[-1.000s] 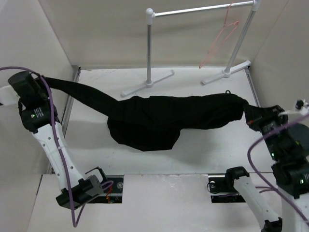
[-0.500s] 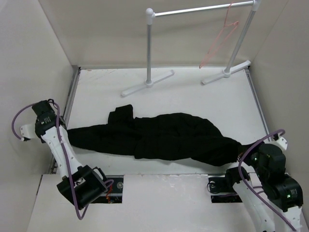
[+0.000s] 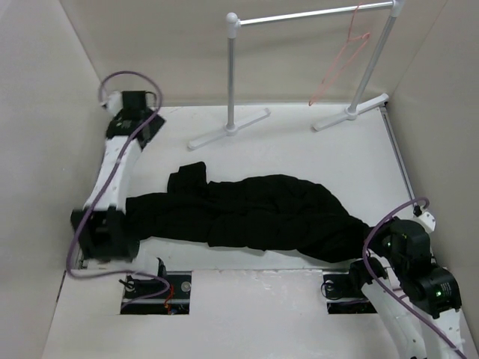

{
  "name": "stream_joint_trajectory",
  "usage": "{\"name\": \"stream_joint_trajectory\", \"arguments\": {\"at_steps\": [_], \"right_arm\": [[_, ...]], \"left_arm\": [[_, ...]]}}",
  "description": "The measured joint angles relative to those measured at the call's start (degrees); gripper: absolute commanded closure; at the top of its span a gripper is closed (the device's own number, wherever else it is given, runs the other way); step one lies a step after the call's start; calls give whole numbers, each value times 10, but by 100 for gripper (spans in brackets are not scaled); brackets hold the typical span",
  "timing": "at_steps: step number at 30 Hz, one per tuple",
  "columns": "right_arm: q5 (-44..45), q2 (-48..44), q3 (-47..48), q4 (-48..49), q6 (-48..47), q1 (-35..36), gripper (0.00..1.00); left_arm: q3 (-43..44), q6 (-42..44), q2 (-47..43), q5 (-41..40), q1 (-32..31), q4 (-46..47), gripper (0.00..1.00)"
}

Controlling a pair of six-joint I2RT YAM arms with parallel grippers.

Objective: Place the trousers on the hanger
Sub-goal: Flatten out the trousers at the center of the board.

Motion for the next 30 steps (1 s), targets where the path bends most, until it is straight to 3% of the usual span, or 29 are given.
{"name": "stream_joint_trajectory", "arguments": {"at_steps": [7,14,18,19,20,23,24,27,30], "right_arm": [[-16,26,-9,56,-16,-2,96],[-22,38,-16,74,-24,-14,96],[-30,37,-18,75,-24,-28,96],[-32,37,-19,75,-24,-30,96],[-34,37,-20,76,-25,-32,95],[-38,37,-25,87,-27,-36,95],[-40,37,-28,92,-28,-37,95],[-50,42,-35,109,-31,-37,95],[-59,51,-40,123,-31,-37,95]], "left_arm": [[78,153,285,90,-120,9,29],[94,246,342,112,-158,-13,34],[93,270,343,99,-155,-12,72],[93,275,343,94,-153,-12,74],[92,279,343,90,-150,-13,70],[91,287,343,87,-143,-18,39],[90,289,343,86,-141,-21,35],[79,290,343,87,-138,-21,33],[69,290,344,97,-142,-21,49]]}}
